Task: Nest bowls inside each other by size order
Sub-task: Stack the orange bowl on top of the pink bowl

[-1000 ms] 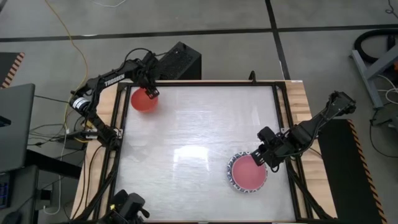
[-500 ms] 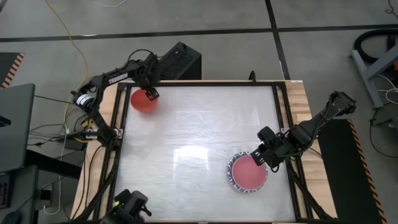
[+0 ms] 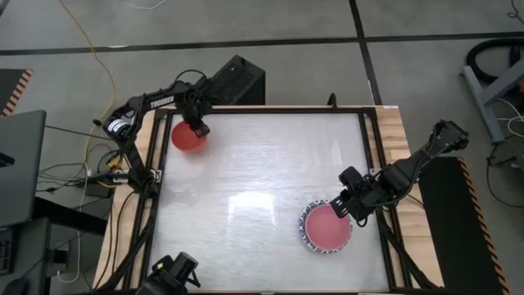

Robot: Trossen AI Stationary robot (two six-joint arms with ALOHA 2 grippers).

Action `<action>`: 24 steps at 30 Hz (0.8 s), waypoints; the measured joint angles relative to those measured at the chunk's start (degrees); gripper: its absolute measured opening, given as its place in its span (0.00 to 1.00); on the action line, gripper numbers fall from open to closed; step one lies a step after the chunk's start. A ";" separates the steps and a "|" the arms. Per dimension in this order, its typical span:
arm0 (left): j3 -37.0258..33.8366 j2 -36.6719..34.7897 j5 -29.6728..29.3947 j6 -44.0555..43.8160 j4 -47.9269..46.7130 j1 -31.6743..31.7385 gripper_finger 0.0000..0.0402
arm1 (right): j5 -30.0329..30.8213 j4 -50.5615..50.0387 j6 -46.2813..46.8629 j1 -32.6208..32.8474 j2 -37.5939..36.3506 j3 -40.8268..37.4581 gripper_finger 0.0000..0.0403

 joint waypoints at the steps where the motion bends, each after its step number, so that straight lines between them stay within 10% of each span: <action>1: 0.00 0.00 1.20 -0.65 -0.64 0.02 0.10 | 0.00 0.00 0.00 0.00 -0.01 0.00 0.06; 8: 0.00 -0.03 9.89 -6.73 -1.63 -2.84 0.01 | 1.12 -0.04 -0.28 0.01 -0.01 0.00 0.06; 24: 14.74 -2.67 6.74 -6.32 -6.38 -12.05 0.00 | 4.39 -0.46 -0.48 0.02 -0.01 0.00 0.06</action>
